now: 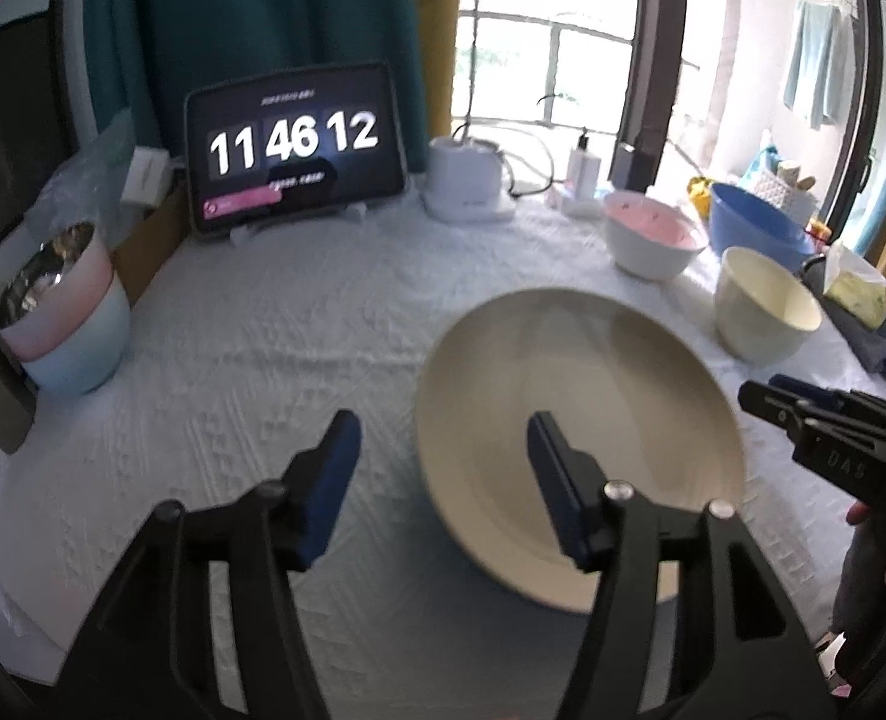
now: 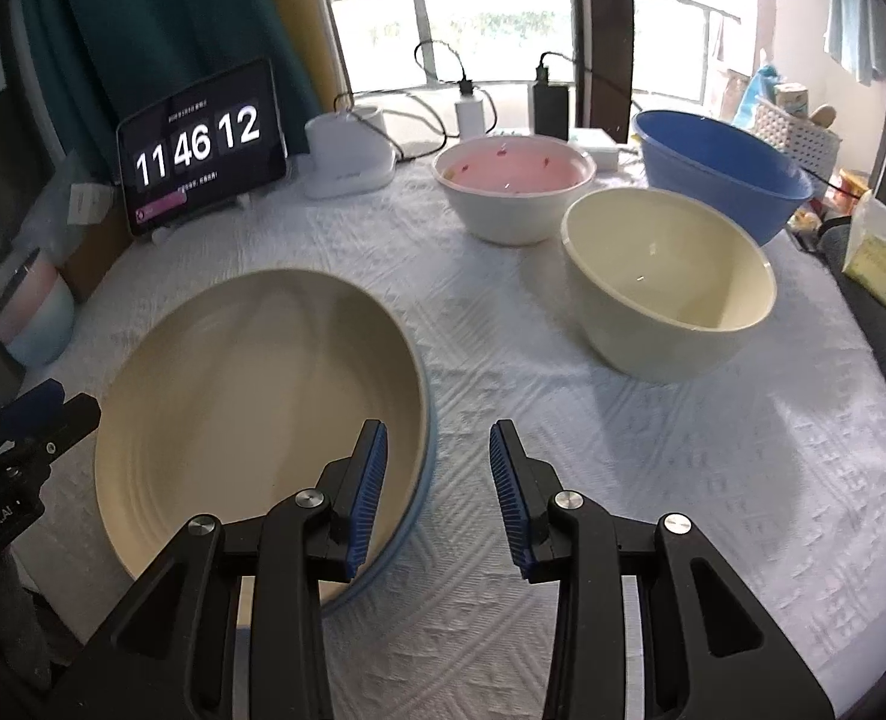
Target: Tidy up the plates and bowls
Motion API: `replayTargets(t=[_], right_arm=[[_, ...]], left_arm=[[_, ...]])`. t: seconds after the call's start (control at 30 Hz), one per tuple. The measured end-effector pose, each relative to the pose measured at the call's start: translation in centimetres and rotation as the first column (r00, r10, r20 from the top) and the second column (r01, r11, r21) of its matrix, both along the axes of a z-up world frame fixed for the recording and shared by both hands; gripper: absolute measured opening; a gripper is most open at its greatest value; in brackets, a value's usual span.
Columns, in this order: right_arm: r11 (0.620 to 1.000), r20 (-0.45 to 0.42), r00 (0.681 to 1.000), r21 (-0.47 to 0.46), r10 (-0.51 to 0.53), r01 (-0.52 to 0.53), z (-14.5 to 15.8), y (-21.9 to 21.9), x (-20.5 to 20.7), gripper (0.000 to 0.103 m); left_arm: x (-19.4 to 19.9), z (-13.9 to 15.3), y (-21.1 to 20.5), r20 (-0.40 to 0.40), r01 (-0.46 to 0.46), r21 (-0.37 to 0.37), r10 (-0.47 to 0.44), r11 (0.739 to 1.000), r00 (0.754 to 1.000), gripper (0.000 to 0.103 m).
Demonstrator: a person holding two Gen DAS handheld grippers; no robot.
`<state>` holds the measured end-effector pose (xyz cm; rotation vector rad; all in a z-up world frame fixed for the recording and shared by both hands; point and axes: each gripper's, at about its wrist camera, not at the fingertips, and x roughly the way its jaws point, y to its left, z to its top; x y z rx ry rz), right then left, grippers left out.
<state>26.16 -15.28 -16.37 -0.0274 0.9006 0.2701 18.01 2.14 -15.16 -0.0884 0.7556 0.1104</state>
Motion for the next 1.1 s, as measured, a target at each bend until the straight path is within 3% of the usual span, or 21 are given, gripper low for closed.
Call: replayTargets(t=[1.1], right_arm=[[0.995,0.106,0.991,0.068,-0.078,0.071,3.5,-11.8,-0.1,0.038]], left_arm=[[3.8,3.9,-12.8,0.061,0.193,-0.019,-0.191,0.981,0.98,0.06]])
